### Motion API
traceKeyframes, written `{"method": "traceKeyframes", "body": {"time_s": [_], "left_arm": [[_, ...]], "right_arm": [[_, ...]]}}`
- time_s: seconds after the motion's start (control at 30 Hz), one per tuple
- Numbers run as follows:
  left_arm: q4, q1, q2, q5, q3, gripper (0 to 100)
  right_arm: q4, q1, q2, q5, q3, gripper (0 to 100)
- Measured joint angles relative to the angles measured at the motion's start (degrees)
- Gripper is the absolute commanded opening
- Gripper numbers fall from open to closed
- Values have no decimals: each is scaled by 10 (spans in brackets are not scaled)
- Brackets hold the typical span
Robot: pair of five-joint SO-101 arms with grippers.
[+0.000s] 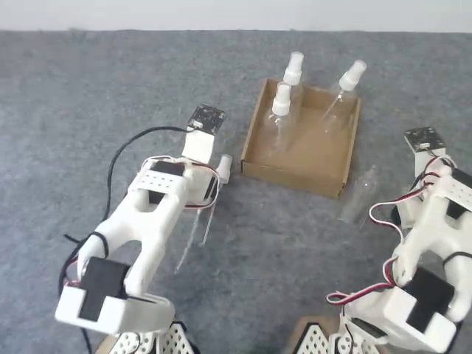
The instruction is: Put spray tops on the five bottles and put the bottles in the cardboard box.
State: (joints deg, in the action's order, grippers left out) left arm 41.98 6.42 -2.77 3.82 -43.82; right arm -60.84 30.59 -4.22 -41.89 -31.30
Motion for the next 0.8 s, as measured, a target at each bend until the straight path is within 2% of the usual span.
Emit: {"method": "traceKeyframes", "body": {"time_s": [0.43, 0.57, 0.73, 0.8], "left_arm": [[4, -4, 26, 1, 1, 105], [47, -3, 67, -1, 46, 100], [64, -3, 89, -1, 73, 6], [64, -2, 89, -1, 73, 9]], "right_arm": [[0, 0, 0, 0, 0, 28], [0, 0, 0, 0, 0, 28], [0, 0, 0, 0, 0, 28], [0, 0, 0, 0, 0, 28]]}}
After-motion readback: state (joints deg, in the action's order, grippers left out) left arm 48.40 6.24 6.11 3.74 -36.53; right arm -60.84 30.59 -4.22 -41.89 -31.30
